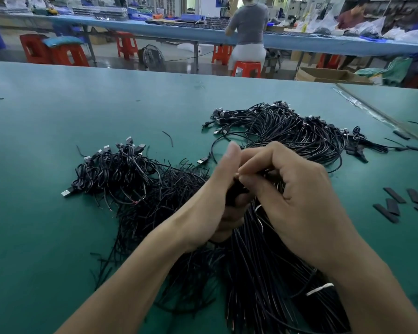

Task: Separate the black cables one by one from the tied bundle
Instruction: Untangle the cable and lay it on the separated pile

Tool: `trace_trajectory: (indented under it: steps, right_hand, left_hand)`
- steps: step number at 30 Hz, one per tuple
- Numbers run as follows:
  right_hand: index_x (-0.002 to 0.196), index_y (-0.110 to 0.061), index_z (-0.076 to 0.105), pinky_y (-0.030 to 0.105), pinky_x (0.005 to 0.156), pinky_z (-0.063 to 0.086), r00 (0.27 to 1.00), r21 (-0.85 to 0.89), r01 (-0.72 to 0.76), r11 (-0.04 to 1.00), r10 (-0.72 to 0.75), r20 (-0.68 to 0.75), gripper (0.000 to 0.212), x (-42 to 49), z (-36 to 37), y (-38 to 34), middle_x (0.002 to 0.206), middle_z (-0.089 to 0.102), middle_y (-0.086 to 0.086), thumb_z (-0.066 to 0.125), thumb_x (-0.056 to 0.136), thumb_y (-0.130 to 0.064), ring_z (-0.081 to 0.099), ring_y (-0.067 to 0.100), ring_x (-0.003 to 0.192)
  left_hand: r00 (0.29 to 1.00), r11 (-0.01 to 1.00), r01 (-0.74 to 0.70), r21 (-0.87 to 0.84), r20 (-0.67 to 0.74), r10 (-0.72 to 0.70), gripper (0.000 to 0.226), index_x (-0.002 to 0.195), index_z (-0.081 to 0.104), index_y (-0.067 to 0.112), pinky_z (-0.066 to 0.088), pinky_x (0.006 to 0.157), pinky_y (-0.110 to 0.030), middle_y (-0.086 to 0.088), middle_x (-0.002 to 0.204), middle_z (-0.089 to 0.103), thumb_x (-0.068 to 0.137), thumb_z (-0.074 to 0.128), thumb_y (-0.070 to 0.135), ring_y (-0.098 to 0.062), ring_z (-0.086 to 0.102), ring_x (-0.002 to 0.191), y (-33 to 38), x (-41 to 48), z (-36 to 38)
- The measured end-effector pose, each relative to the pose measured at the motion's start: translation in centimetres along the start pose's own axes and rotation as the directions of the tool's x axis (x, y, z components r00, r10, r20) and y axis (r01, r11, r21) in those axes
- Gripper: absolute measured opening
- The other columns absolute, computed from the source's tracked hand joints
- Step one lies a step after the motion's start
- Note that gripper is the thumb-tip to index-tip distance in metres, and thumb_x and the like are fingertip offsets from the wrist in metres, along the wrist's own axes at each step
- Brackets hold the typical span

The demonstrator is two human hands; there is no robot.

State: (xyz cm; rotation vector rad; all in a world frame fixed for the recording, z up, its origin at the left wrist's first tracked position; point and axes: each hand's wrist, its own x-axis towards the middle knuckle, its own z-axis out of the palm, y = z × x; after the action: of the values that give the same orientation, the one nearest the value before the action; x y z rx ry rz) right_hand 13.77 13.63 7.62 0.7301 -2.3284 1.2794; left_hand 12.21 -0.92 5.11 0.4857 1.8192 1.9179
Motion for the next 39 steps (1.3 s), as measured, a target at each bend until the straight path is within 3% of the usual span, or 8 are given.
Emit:
trace_trajectory:
  steps: [3, 5, 10, 19, 25, 33, 35, 39]
  right_hand:
    - [0.087, -0.026, 0.068, 0.032, 0.068, 0.057, 0.998, 0.048, -0.027, 0.998, 0.025, 0.05, 0.016, 0.0, -0.5, 0.0, 0.084, 0.072, -0.009, 0.067, 0.086, -0.01, 0.071, 0.011, 0.078]
    - [0.088, -0.028, 0.069, 0.031, 0.068, 0.057, 0.996, 0.034, -0.025, 0.999, 0.022, 0.081, 0.015, 0.0, -0.8, 0.0, 0.081, 0.072, -0.01, 0.069, 0.085, -0.013, 0.071, 0.012, 0.077]
    - [0.095, -0.036, 0.066, 0.011, 0.078, 0.041, 0.995, -0.21, 0.028, 0.977, -0.007, 0.101, 0.026, -0.2, -1.1, -0.2, 0.085, 0.066, -0.019, 0.074, 0.075, -0.023, 0.06, 0.004, 0.095]
    - [0.098, -0.03, 0.06, 0.024, 0.074, 0.042, 0.987, -0.335, 0.11, 0.936, -0.063, 0.147, 0.029, -0.3, -0.2, 0.1, 0.08, 0.058, -0.017, 0.074, 0.08, -0.013, 0.05, 0.005, 0.086]
    - [0.094, -0.02, 0.059, 0.016, 0.074, 0.038, 0.994, -0.343, 0.105, 0.934, -0.107, 0.013, 0.017, -0.3, 1.2, 0.5, 0.079, 0.052, -0.018, 0.069, 0.086, -0.008, 0.048, 0.009, 0.081]
    - [0.093, -0.019, 0.053, 0.01, 0.068, 0.043, 0.974, -0.164, 0.023, 0.986, -0.059, -0.22, 0.026, -0.1, 0.3, 0.8, 0.082, 0.061, -0.013, 0.071, 0.086, -0.001, 0.059, 0.006, 0.077]
    - [0.094, -0.019, 0.054, 0.017, 0.068, 0.048, 0.972, -0.12, 0.028, 0.992, -0.055, -0.23, 0.026, -0.1, 0.1, 0.7, 0.083, 0.063, -0.013, 0.07, 0.087, -0.001, 0.061, 0.007, 0.079]
    - [0.093, -0.025, 0.053, 0.026, 0.07, 0.051, 0.962, -0.008, -0.004, 1.0, 0.001, -0.272, 0.026, 0.0, -0.4, 0.9, 0.083, 0.064, -0.007, 0.07, 0.088, -0.006, 0.064, 0.013, 0.08]
  left_hand:
    - [0.981, 0.984, -0.139, 0.111, 0.151, 0.122, 0.03, 0.06, 0.054, 0.029, 0.029, 0.037, -0.011, 0.019, 0.046, 0.039, 0.086, 0.07, 0.033, 0.003, 0.034, 0.036, 0.5, -0.4, -0.4]
    - [0.971, 0.963, -0.163, 0.215, 0.209, 0.118, 0.039, 0.064, 0.06, 0.032, 0.03, 0.042, -0.006, 0.021, 0.048, 0.043, 0.081, 0.076, 0.0, 0.006, 0.04, 0.039, 0.8, -0.5, -0.8]
    - [0.998, 0.857, -0.057, 0.512, 0.021, 0.054, 0.045, 0.056, 0.041, 0.027, 0.024, 0.05, -0.037, 0.011, 0.055, 0.027, 0.081, 0.073, 0.009, -0.019, 0.028, 0.055, -0.1, 0.3, -0.7]
    - [0.991, 0.823, -0.006, 0.568, -0.105, 0.08, 0.024, 0.055, 0.043, 0.02, 0.028, 0.053, -0.03, 0.007, 0.054, 0.036, 0.072, 0.059, 0.027, -0.013, 0.032, 0.055, -0.6, 0.8, -0.5]
    - [0.98, 0.959, 0.064, 0.275, -0.201, -0.007, 0.036, 0.06, 0.058, 0.025, 0.021, 0.036, -0.015, 0.011, 0.041, 0.036, 0.091, 0.053, 0.007, -0.005, 0.028, 0.034, -0.3, 0.6, -0.2]
    - [0.995, 0.94, -0.054, -0.336, -0.098, 0.022, 0.01, 0.084, 0.05, 0.018, 0.041, 0.048, -0.023, 0.001, 0.067, 0.049, 0.074, 0.053, 0.017, -0.01, 0.048, 0.055, 0.6, 0.9, 0.2]
    - [0.98, 0.958, -0.163, -0.237, -0.153, 0.129, 0.003, 0.084, 0.06, 0.022, 0.05, 0.063, -0.023, 0.002, 0.078, 0.061, 0.083, 0.06, 0.019, -0.01, 0.059, 0.07, 0.5, 0.9, -0.1]
    - [0.886, 0.874, -0.256, 0.413, -0.262, 0.383, 0.03, 0.101, 0.065, 0.039, 0.042, 0.068, -0.014, 0.02, 0.086, 0.054, 0.08, 0.082, 0.027, 0.006, 0.049, 0.077, 0.3, 0.7, -1.3]
